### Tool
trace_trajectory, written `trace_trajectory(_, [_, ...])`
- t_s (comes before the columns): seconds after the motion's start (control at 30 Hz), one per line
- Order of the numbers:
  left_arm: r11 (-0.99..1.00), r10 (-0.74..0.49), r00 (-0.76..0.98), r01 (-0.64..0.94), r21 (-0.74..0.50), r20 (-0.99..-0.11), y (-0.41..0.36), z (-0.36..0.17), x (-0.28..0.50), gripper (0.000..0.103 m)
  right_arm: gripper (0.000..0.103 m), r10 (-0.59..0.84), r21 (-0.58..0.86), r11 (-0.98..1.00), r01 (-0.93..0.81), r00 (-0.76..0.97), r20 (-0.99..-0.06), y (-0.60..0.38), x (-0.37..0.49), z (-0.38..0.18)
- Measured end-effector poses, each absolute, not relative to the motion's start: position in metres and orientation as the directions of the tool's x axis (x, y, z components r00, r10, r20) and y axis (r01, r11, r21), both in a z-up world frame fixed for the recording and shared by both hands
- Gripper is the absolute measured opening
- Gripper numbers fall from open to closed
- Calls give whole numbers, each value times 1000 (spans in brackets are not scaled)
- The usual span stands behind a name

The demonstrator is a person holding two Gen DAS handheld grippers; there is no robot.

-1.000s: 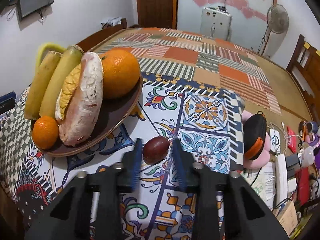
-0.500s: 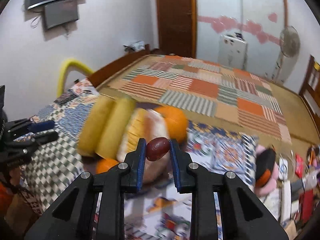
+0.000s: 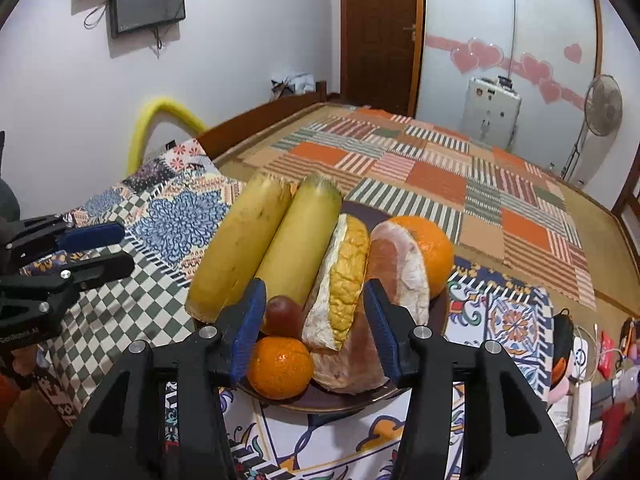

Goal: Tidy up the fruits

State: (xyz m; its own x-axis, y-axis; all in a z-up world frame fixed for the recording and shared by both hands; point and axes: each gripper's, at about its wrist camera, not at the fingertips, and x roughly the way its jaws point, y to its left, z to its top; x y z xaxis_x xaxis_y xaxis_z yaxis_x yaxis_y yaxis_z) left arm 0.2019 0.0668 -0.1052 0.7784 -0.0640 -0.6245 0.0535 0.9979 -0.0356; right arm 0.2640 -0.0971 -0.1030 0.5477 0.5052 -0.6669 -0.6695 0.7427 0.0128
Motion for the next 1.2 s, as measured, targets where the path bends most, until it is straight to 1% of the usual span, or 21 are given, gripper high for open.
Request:
trace_trajectory(0.17, [998, -64, 815, 60, -27, -576, 54, -78, 184, 37, 47, 514, 5, 773, -635, 620, -593, -115, 241, -72])
trace_trajectory(0.27, [998, -63, 854, 64, -16, -516, 42, -52, 163, 37, 47, 515, -6, 794, -607, 679, -523, -130, 215, -45])
trace_trajectory(0.5, [998, -54, 938, 58, 2, -344, 12, 10, 93, 37, 47, 529, 10, 829, -559, 777, -341, -167, 138, 13])
trace_trajectory(0.53, [998, -54, 947, 58, 4, -318, 8, 17, 81, 39, 47, 529, 11, 832, -555, 788, -315, -171, 126, 20])
trace_trajectory(0.57, [998, -52, 953, 56, 6, -298, 5, 23, 72, 45, 47, 531, 16, 834, -551, 796, -292, -176, 114, 26])
trace_trajectory(0.63, [999, -44, 967, 49, 13, -249, -3, 34, 53, 52, 47, 529, 25, 841, -540, 812, -245, -185, 94, 37])
trace_trajectory(0.7, [998, -44, 975, 51, 26, -217, -11, 43, 35, 53, 47, 524, 33, 848, -529, 825, -211, -191, 77, 44])
trace_trajectory(0.73, [998, -51, 977, 58, 26, -209, -14, 46, 29, 55, 48, 523, 37, 849, -527, 828, -201, -194, 71, 46])
trace_trajectory(0.77, [998, -59, 978, 64, 20, -201, -16, 49, 22, 60, 49, 522, 43, 850, -524, 831, -191, -196, 65, 48])
trace_trajectory(0.8, [998, -62, 980, 66, 17, -190, -19, 52, 15, 62, 51, 519, 47, 853, -520, 835, -182, -197, 61, 49])
trace_trajectory(0.83, [998, -59, 982, 64, 21, -177, -22, 54, 8, 64, 56, 514, 49, 857, -514, 840, -173, -199, 56, 49])
trace_trajectory(0.87, [998, -54, 984, 60, 27, -168, -24, 55, 3, 67, 63, 505, 49, 862, -505, 847, -162, -200, 51, 50])
trace_trajectory(0.9, [998, -50, 986, 56, 32, -157, -27, 56, -2, 71, 67, 499, 52, 866, -497, 854, -151, -201, 47, 50])
trace_trajectory(0.93, [998, -49, 987, 54, 32, -151, -28, 56, -6, 79, 73, 495, 54, 869, -492, 858, -139, -202, 44, 50])
trace_trajectory(0.97, [998, -48, 989, 53, 29, -142, -29, 57, -10, 88, 77, 491, 53, 871, -488, 861, -132, -202, 41, 50])
trace_trajectory(1.0, [998, -45, 990, 49, 27, -133, -30, 57, -15, 90, 79, 485, 53, 874, -482, 865, -126, -202, 39, 50])
trace_trajectory(1.07, [999, -33, 992, 37, 29, -123, -31, 56, -20, 96, 87, 470, 52, 883, -467, 876, -110, -203, 34, 50])
trace_trajectory(1.1, [999, -30, 992, 34, 31, -121, -32, 55, -22, 97, 90, 463, 51, 886, -460, 880, -104, -202, 32, 50])
trace_trajectory(1.17, [999, -30, 992, 33, 29, -121, -32, 54, -25, 100, 101, 450, 49, 893, -448, 889, -88, -203, 28, 50])
trace_trajectory(1.2, [999, -29, 992, 33, 28, -123, -31, 54, -26, 100, 103, 441, 48, 897, -439, 894, -80, -204, 26, 50])
